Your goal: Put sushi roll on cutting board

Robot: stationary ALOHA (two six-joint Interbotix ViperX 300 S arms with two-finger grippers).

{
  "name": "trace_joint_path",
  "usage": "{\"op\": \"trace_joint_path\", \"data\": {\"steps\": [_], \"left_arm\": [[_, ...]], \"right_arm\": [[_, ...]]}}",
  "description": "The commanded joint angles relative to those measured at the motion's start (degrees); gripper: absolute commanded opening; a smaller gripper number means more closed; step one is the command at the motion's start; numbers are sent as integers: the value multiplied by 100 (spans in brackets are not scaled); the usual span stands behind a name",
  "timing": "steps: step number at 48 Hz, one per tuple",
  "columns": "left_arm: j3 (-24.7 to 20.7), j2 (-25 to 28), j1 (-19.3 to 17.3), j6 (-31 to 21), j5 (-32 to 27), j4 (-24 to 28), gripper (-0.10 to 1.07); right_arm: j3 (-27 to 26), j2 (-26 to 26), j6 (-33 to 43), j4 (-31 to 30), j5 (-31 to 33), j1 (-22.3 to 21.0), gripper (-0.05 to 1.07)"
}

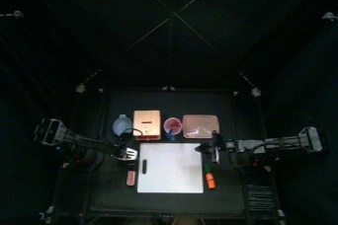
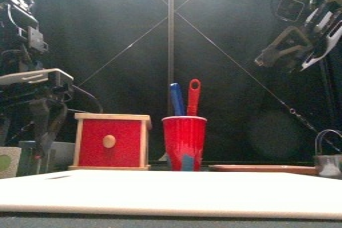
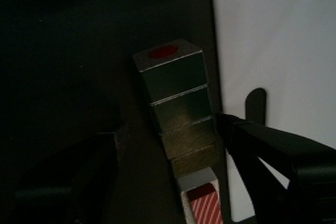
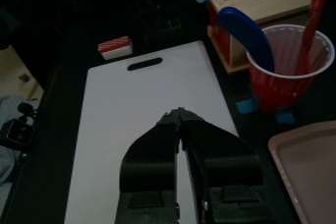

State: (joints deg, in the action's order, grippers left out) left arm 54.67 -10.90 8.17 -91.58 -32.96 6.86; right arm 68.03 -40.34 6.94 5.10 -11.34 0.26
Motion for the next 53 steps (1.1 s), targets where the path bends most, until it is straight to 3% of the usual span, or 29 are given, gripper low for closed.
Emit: {"op": "trace_joint_path", "data": {"steps": [1, 8, 23, 28, 36, 43, 53], "left_arm": [[-246, 176, -9, -18, 18, 79, 102], [-396, 343, 9, -9, 18, 220, 97], [-413, 299, 18, 0, -26, 246, 61], [-413, 211, 26, 44, -70, 264, 54], [-422, -193, 88, 132, -255, 589, 54], [-466, -615, 167, 422, -246, 1362, 54], [-624, -914, 176, 1230, 466, 2109, 54]], "right_arm": [[-53, -9, 0, 9, -26, 18, 4], [-53, -9, 0, 9, -26, 18, 4], [-35, -9, 0, 18, -26, 18, 4], [-26, -9, 0, 9, -26, 18, 4], [-18, -9, 0, 18, -26, 18, 4], [-44, -18, 0, 18, -26, 9, 4], [-44, -9, 0, 26, -26, 9, 4]]}}
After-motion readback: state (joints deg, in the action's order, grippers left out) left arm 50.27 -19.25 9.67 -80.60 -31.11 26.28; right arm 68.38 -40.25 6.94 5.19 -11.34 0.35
